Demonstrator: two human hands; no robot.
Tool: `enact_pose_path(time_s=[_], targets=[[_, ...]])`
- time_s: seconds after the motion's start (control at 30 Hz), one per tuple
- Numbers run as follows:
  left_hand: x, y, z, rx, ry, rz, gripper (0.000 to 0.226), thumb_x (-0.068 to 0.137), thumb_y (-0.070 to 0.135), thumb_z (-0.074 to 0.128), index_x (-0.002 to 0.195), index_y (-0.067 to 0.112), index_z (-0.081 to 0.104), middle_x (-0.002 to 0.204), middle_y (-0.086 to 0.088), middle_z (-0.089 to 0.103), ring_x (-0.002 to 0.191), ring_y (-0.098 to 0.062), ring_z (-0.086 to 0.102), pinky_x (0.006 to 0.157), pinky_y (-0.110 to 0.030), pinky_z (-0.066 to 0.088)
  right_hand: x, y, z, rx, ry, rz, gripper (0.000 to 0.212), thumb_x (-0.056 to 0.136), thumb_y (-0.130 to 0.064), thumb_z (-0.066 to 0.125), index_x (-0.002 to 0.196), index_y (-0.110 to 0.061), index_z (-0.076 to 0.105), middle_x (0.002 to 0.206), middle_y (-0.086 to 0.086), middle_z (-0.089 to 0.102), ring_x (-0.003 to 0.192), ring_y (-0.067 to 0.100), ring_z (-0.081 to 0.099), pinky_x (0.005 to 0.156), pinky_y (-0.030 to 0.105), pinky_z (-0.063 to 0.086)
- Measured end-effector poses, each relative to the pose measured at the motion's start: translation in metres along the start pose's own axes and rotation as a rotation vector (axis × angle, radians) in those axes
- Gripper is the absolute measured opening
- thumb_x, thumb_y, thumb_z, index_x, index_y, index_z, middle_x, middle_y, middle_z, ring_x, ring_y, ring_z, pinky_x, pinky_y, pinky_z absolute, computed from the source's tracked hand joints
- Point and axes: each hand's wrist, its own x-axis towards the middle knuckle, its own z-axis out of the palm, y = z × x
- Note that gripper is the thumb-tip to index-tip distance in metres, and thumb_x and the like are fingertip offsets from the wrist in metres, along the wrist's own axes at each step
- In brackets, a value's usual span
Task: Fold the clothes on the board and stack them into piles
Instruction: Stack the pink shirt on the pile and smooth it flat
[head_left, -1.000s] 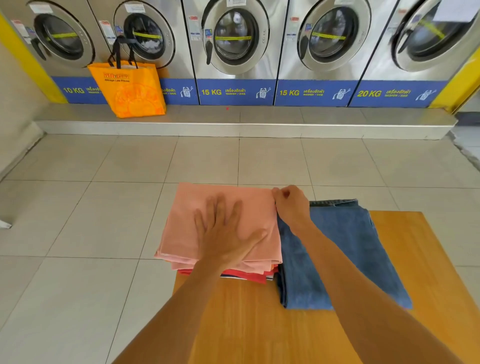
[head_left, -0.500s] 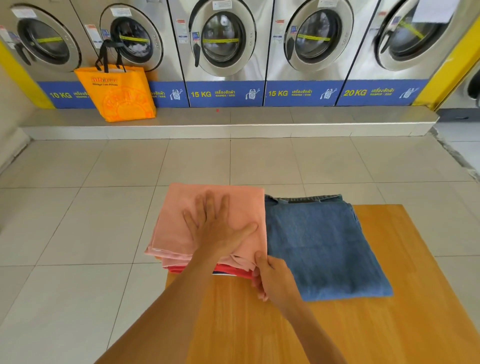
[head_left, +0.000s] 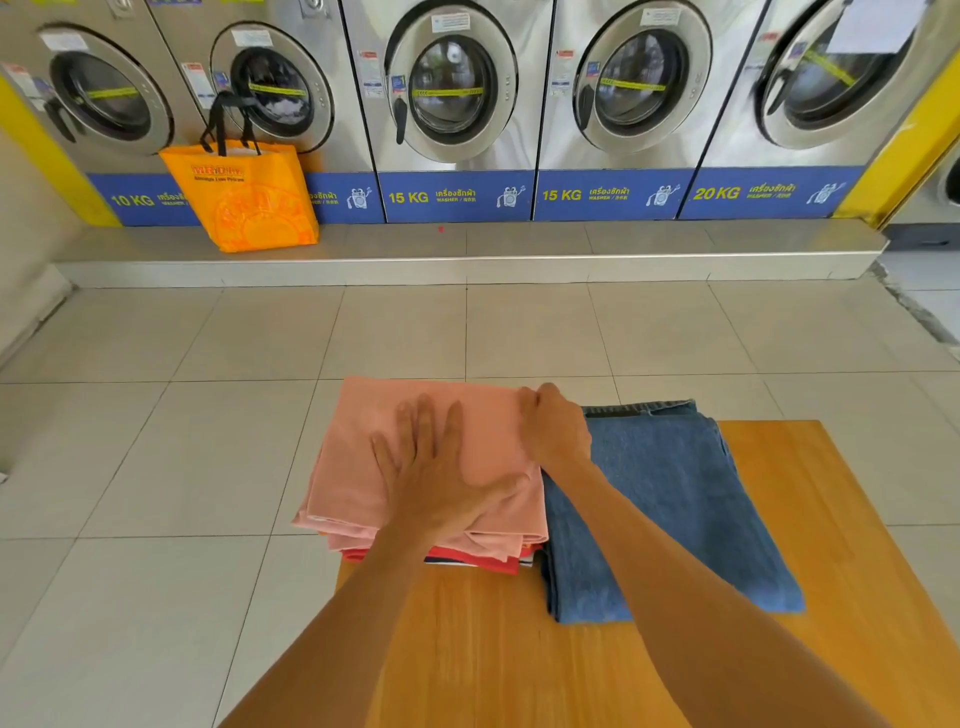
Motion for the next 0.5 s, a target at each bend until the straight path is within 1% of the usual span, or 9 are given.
enact_pose_path(time_s=[0.07, 0.17, 0.23, 0.3, 0.37, 0.4, 0.43, 0.47, 0.5], targets=[[-0.005, -0.001, 0.0, 0.026, -0.003, 0.039, 0.124, 0.059, 0.101, 0.021, 0.152, 0.033, -0.025, 0.157, 0.001, -0.039, 0.143, -0.022, -0.039, 0.115, -0.058, -0.02, 0.013, 0.015, 0.004, 0.023, -0.007, 0.034, 0.038, 0.104, -0.036, 0.034, 0.086, -0.01, 0.055, 0.088, 0.01, 0.064, 0.085, 0.032, 0.061, 0.068, 0.037, 0.044], [-0.004, -0.002, -0.002, 0.032, 0.027, 0.06, 0.105, 0.071, 0.093, 0.011, 0.152, 0.036, -0.02, 0.158, 0.0, -0.037, 0.144, -0.022, -0.038, 0.115, -0.057, -0.021, 0.026, 0.018, 0.009, -0.014, -0.03, 0.055, 0.034, 0.103, -0.033, 0.039, 0.084, -0.009, 0.053, 0.089, 0.013, 0.065, 0.081, 0.031, 0.06, 0.067, 0.036, 0.046], [-0.003, -0.005, 0.001, 0.028, 0.056, 0.064, 0.086, 0.083, 0.082, 0.004, 0.154, 0.037, -0.017, 0.16, 0.001, -0.034, 0.145, -0.021, -0.035, 0.116, -0.057, -0.019, 0.025, 0.007, 0.004, -0.054, -0.014, 0.086, 0.022, 0.102, -0.026, 0.044, 0.095, -0.007, 0.053, 0.091, 0.011, 0.06, 0.088, 0.033, 0.062, 0.068, 0.038, 0.048], [-0.003, -0.008, 0.006, 0.013, 0.093, 0.064, 0.071, 0.093, 0.068, 0.003, 0.155, 0.037, -0.014, 0.161, 0.002, -0.031, 0.147, -0.021, -0.032, 0.117, -0.056, -0.019, 0.016, -0.002, -0.005, -0.059, 0.091, 0.05, 0.017, 0.098, -0.013, 0.047, 0.111, -0.007, 0.054, 0.105, 0.011, 0.059, 0.096, 0.032, 0.061, 0.07, 0.04, 0.048], [-0.001, -0.006, 0.007, -0.012, 0.096, 0.055, 0.065, 0.095, 0.062, -0.003, 0.154, 0.038, -0.015, 0.161, 0.003, -0.031, 0.147, -0.019, -0.031, 0.116, -0.053, -0.022, -0.008, -0.017, -0.005, 0.017, 0.292, -0.111, 0.028, 0.094, -0.004, 0.045, 0.119, -0.01, 0.057, 0.117, 0.009, 0.059, 0.104, 0.029, 0.059, 0.079, 0.045, 0.05], [0.0, -0.005, 0.006, -0.016, 0.084, 0.057, 0.069, 0.092, 0.064, -0.01, 0.154, 0.036, -0.016, 0.16, 0.003, -0.032, 0.147, -0.019, -0.031, 0.115, -0.051, -0.024, -0.023, -0.026, -0.001, 0.073, 0.373, -0.212, 0.03, 0.095, -0.004, 0.045, 0.121, -0.011, 0.059, 0.121, 0.007, 0.06, 0.109, 0.028, 0.058, 0.085, 0.046, 0.05], [0.001, -0.005, 0.004, -0.015, 0.071, 0.064, 0.076, 0.087, 0.067, -0.016, 0.155, 0.033, -0.016, 0.158, 0.004, -0.034, 0.148, -0.019, -0.03, 0.114, -0.048, -0.027, -0.038, -0.034, 0.005, 0.098, 0.381, -0.306, 0.031, 0.096, -0.008, 0.045, 0.124, -0.011, 0.059, 0.127, 0.006, 0.061, 0.115, 0.026, 0.058, 0.093, 0.047, 0.049], [0.002, -0.008, 0.002, -0.013, 0.057, 0.07, 0.081, 0.085, 0.069, -0.015, 0.155, 0.029, -0.014, 0.157, 0.005, -0.033, 0.149, -0.019, -0.028, 0.113, -0.046, -0.027, -0.051, -0.038, 0.015, 0.075, 0.314, -0.379, 0.035, 0.098, -0.015, 0.042, 0.13, -0.012, 0.058, 0.136, 0.005, 0.059, 0.125, 0.024, 0.055, 0.102, 0.047, 0.046], [0.004, -0.014, -0.001, -0.01, 0.048, 0.073, 0.08, 0.089, 0.069, -0.006, 0.156, 0.027, -0.01, 0.158, 0.006, -0.029, 0.15, -0.018, -0.025, 0.114, -0.045, -0.025, -0.061, -0.037, 0.026, -0.005, 0.203, -0.42, 0.042, 0.101, -0.024, 0.037, 0.138, -0.013, 0.052, 0.147, 0.004, 0.052, 0.138, 0.022, 0.046, 0.112, 0.046, 0.038]])
